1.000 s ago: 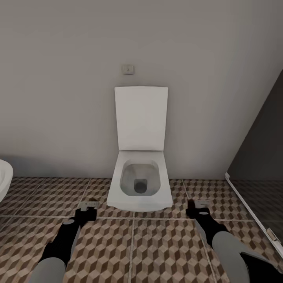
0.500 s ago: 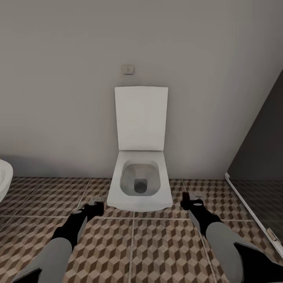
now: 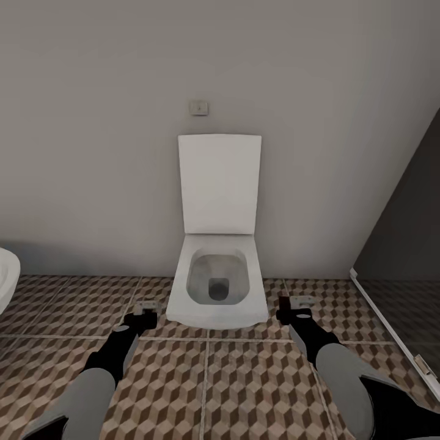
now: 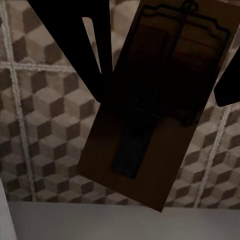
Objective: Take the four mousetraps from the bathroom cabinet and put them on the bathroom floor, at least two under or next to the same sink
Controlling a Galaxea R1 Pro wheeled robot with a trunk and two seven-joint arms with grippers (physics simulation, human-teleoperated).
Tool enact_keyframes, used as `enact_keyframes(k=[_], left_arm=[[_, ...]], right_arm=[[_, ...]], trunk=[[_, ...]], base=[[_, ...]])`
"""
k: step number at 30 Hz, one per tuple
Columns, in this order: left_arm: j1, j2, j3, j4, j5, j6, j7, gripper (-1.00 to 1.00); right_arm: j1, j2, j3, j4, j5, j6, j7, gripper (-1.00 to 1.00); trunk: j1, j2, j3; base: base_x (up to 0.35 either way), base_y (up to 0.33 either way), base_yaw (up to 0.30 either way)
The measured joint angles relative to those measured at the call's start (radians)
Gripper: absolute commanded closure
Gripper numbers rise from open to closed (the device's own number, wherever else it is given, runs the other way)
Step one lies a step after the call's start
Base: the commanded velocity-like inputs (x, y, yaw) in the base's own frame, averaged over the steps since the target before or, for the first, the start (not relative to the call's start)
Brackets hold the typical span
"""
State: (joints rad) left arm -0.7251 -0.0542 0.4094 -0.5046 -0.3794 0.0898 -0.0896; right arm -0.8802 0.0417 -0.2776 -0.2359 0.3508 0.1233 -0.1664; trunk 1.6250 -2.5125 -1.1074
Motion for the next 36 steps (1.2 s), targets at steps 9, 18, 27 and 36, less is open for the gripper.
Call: enact_keyframes(k=[9,18,27,36], left_arm=[[0.000,-0.023,-0.001,0.001,-0.006,-0.008,0.004,1.00],[0.000,-0.027,0.001,0.000,-0.022,-0.005,0.003,1.00],[0.000,-0.031,0.000,-0.018,-0.020,-0.004,-0.001,1.00],[0.000,-0.031,-0.004,-0.030,-0.020,-0.006,-0.002,1.00]], right_arm=[[0.000,-0.002,-0.002,0.000,0.000,0.000,0.000,1.00],[0.000,-0.007,-0.004,-0.014,-0.010,0.000,0.000,1.00],[0.000,-0.008,-0.005,-0.015,-0.012,0.001,0.000,1.00],[0.000,-0.007,-0.005,-0.015,-0.014,0.006,0.000,1.00]], trunk=[[0.000,0.000,0.000],[0.000,0.000,0.000],[0.004,-0.002,-0.031],[0.008,-0.004,-0.066]], base=[[0.000,0.000,0.000],[0.000,0.000,0.000],[0.000,0.000,0.000],[0.000,0.000,0.000]])
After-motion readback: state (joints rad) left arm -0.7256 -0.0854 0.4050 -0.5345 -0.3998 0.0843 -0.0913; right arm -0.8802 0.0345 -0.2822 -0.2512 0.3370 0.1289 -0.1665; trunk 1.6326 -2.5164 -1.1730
